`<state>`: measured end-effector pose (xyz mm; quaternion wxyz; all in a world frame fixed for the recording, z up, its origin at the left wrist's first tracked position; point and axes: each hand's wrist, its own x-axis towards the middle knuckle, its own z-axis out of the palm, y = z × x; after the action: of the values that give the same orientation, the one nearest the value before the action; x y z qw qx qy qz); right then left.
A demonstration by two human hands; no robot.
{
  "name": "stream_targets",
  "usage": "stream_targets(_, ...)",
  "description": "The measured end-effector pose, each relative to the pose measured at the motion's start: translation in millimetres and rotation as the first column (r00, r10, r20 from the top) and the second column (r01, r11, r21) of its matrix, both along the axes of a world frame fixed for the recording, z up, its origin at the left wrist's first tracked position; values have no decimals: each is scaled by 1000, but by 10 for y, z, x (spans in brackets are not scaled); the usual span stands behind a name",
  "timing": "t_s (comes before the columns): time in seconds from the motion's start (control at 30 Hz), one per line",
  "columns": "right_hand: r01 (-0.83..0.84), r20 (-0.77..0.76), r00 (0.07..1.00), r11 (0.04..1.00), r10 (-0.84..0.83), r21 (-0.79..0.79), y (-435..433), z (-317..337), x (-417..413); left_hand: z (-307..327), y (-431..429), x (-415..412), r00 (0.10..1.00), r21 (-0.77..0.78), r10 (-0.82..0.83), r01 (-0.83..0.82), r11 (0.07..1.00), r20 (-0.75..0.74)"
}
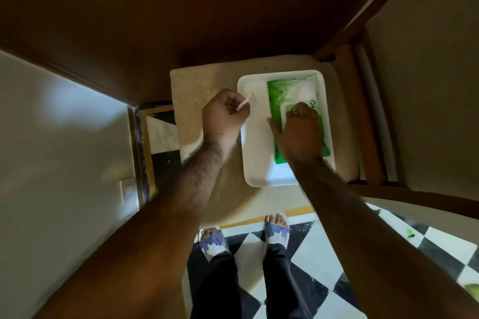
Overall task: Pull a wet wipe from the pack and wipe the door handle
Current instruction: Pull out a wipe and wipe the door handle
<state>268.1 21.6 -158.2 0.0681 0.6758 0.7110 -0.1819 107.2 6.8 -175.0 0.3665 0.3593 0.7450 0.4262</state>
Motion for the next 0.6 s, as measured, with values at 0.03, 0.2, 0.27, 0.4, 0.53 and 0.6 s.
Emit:
stream_targets(0.03, 44, -108, 993, 999, -44, -5, 53, 86, -69, 49, -24, -17, 1000, 18, -12, 13, 1000, -24)
stream_targets(0.2, 298, -773, 242, 803, -587, -516, 96, 634, -558, 474, -105, -107, 992, 90, -59, 69, 994, -109)
stream_targets(0.27, 274, -767, 125, 765, -629, -583, 73, 860, -697, 720, -150, -206, 998, 102, -41, 46, 994, -47)
stream_targets(0.4, 200, -749, 67, 745, -659, -637, 90, 1485, -842, 1349, -286, -496, 996, 131, -33, 22, 991, 83)
stream_targets(0.53, 28, -770, 116, 777, -628, -629, 112, 2240, -1003, 2140, -370, -827, 971, 163, -2, -38, 986, 238)
stream_targets(0.6, -38, -794, 161, 800, -586, -599, 118, 2661, -1112, 2556, -394, -1000, 963, 187, 4, -57, 981, 270)
